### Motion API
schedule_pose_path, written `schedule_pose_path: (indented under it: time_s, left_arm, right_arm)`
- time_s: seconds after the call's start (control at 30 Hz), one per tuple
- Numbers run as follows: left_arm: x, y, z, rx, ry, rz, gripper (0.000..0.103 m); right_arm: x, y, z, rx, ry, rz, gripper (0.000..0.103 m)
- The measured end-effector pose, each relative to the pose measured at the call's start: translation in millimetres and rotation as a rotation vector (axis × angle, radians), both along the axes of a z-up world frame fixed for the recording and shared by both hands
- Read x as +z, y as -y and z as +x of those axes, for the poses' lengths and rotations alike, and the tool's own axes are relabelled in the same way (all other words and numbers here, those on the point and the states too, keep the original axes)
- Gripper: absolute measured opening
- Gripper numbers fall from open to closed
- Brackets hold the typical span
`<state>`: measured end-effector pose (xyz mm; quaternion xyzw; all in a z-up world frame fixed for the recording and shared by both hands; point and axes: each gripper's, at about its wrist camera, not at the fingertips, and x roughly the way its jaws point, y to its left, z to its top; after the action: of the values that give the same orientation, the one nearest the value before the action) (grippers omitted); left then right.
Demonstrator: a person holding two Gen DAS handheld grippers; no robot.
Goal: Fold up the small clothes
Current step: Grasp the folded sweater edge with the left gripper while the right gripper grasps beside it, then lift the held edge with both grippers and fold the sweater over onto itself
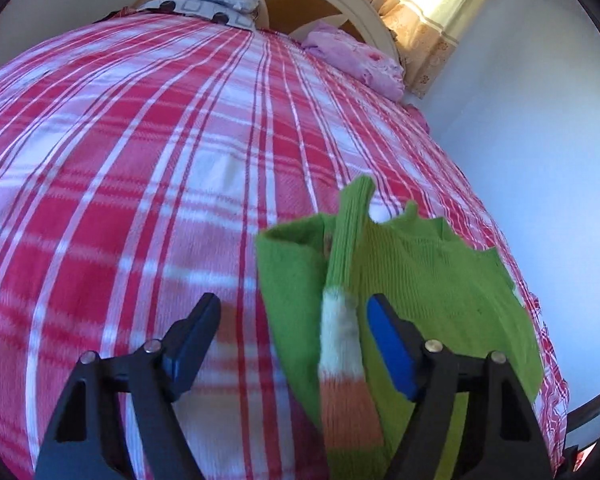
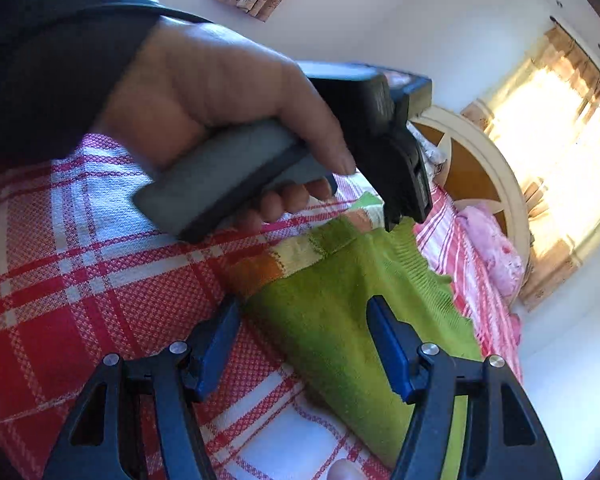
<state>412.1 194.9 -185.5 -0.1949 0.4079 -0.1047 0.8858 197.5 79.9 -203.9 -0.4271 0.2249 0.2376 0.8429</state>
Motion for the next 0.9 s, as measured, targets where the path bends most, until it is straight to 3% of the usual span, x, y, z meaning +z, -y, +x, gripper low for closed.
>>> schedule_pose_path:
  time_s: [0.17,0.23,0.27,0.3,0.37,0.4,0.5,0.67,0.9]
  left_arm:
    - [0,3,13,-0.027,-0.013,-0.022,0.077]
    - [-3,4,16,-0.031,-0.015,-0.002,0.069]
    - [-4,4,17,-0.032,-0.018,0.008,0.063]
    - [-4,4,17,-0.039,-0.017,0.006,0.047]
    - [-6,2,19,-0.085,-0.028,-0.054,0.02]
    - [-6,1,19,-0.083,-0.029,-0.07,0.017]
    - [-4,-5,20,-0.077,-0.035,-0.127,0.015]
    - [0,-17,18,-0.043,-0.055,-0.262,0.014]
    - [17,-7,13,-0.001,-0.033,-0.33,0.013]
  right_arm:
    - [0,-3,1,0.008,-0.009,-0.003,0.056]
    - [2,-3,7,-0.009,-0.014,0.007,0.056]
    - [2,-2,9,-0.014,-0.012,0.007,0.056]
    - [1,-3,10,-0.015,-0.016,0.005,0.051]
    - [-2,-3,12,-0.002,-0.035,-0.006,0.028]
    - [-3,-3,12,-0.002,-0.038,-0.012,0.017]
    - [2,1,12,0.003,-0.054,0.019,0.01]
    - [28,26,13,0.0,-0.083,0.13,0.008]
    - [69,89,43,-0.101,-0.199,0.387,0.008]
